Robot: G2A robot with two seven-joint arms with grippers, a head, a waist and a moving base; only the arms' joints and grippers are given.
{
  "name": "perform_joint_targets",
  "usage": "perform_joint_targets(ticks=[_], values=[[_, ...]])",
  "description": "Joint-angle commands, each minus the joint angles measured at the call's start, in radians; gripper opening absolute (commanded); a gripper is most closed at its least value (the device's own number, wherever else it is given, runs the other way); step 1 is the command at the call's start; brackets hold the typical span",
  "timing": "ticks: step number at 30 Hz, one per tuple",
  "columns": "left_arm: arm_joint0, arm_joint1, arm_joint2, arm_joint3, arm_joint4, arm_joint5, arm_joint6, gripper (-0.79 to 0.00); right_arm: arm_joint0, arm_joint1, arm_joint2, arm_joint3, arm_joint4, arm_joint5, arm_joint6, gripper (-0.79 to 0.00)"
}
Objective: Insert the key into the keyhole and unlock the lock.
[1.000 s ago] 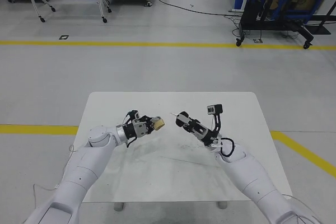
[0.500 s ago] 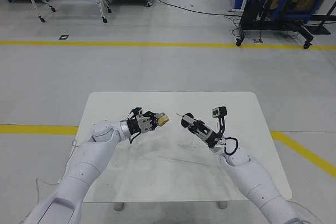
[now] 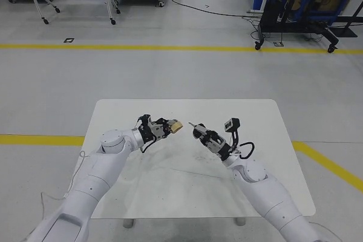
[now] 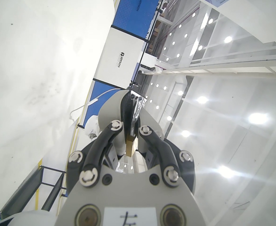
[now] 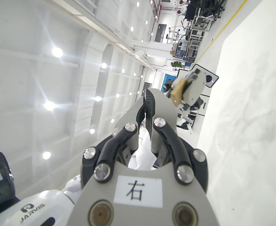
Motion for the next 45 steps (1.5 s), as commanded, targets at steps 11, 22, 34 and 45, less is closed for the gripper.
perform_joint_targets(ticks=[11, 22, 34, 45], values=[[-0.004, -0.008, 0.006, -0.005, 0.066, -0.029, 0.078, -0.785, 0.013, -0.025, -0.05, -0.042, -0.011, 0.187, -0.082, -0.785], [0.004, -0.017, 0.006, -0.006, 0.077, -0.05, 0.093, -0.785, -0.013, -0.034, -0.048, -0.096, -0.089, 0.25, -0.215, -0.785], [0.016, -0.02, -0.015, -0.011, 0.053, -0.068, 0.079, -0.785, -0.034, -0.037, -0.041, -0.124, -0.165, 0.248, -0.263, -0.785], [0.045, -0.018, -0.019, -0.057, 0.091, -0.067, 0.15, -0.785, -0.046, -0.038, -0.045, -0.15, -0.222, 0.243, -0.322, -0.785]])
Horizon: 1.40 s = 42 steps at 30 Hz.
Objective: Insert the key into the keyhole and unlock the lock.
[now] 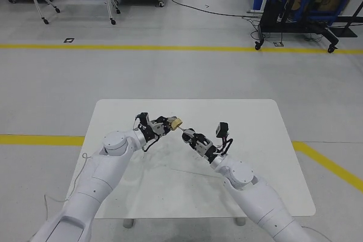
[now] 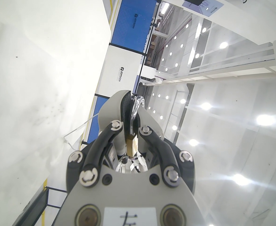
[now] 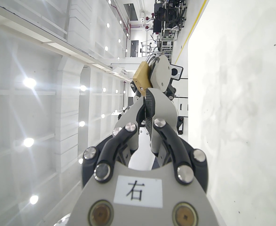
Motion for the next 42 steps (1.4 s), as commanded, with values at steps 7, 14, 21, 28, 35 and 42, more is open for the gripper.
perform_joint_targets(ticks=[7, 14, 21, 28, 35, 42], values=[[0.031, 0.004, -0.01, -0.061, 0.062, 0.001, 0.082, -0.785, -0.07, -0.016, -0.042, -0.15, -0.268, 0.115, -0.373, -0.785], [0.047, 0.005, -0.021, -0.088, 0.091, 0.0, 0.105, -0.785, -0.083, -0.034, -0.077, -0.215, -0.335, 0.248, -0.464, -0.785], [0.052, 0.006, -0.034, -0.099, 0.109, 0.004, 0.111, -0.785, -0.083, -0.043, -0.07, -0.211, -0.329, 0.276, -0.436, -0.785], [0.048, 0.006, -0.037, -0.096, 0.124, 0.007, 0.077, -0.785, -0.093, -0.047, -0.048, -0.216, -0.322, 0.279, -0.41, -0.785], [0.044, 0.005, -0.04, -0.089, 0.133, 0.007, 0.064, -0.785, -0.095, -0.053, -0.044, -0.223, -0.344, 0.29, -0.41, -0.785], [0.043, 0.002, -0.043, -0.083, 0.141, 0.004, 0.066, -0.785, -0.113, -0.058, -0.037, -0.239, -0.366, 0.293, -0.407, -0.785]])
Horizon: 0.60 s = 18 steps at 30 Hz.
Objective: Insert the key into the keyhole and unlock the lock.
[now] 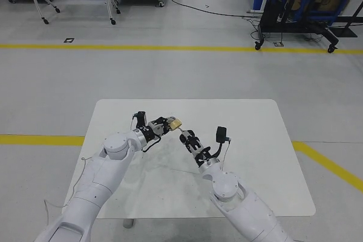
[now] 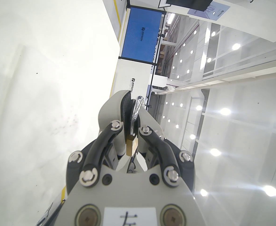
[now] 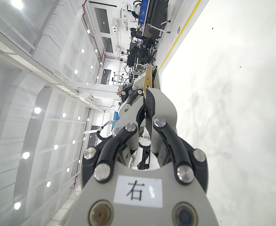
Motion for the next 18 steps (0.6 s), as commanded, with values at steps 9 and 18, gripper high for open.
perform_joint_targets(ticks=[9, 18], values=[[-0.005, -0.005, 0.008, 0.01, 0.004, -0.007, -0.043, -0.785, 0.003, -0.011, 0.004, 0.001, -0.01, 0.035, 0.005, -0.785], [-0.007, -0.009, 0.016, 0.011, 0.028, -0.02, -0.053, -0.785, -0.002, -0.02, 0.011, 0.001, -0.025, 0.047, -0.015, -0.785]])
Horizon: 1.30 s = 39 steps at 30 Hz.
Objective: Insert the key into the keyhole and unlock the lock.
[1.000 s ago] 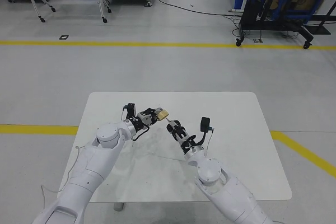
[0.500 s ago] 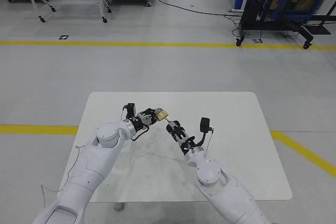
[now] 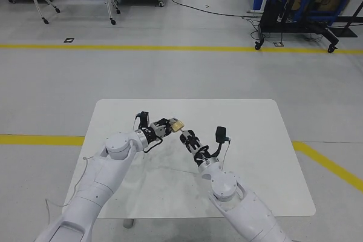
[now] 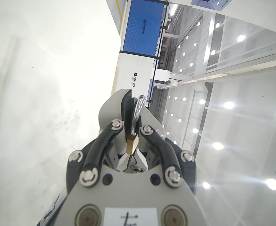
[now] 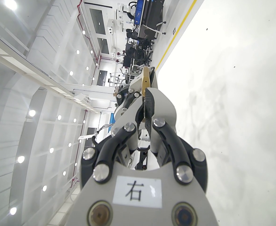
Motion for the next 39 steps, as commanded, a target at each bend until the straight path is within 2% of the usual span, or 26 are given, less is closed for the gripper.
perform_joint_targets(ticks=[1, 9, 39], values=[[0.0, -0.001, 0.002, 0.0, 0.007, -0.002, -0.001, -0.785, -0.003, -0.001, 0.002, -0.002, -0.014, 0.007, -0.016, -0.785], [0.001, -0.003, 0.0, 0.0, 0.01, -0.003, -0.001, -0.785, -0.001, -0.016, -0.02, -0.004, -0.068, 0.053, -0.08, -0.785], [0.013, -0.009, -0.025, -0.003, -0.023, 0.031, -0.004, -0.785, 0.005, -0.07, -0.052, 0.029, -0.125, 0.058, -0.178, -0.785]])
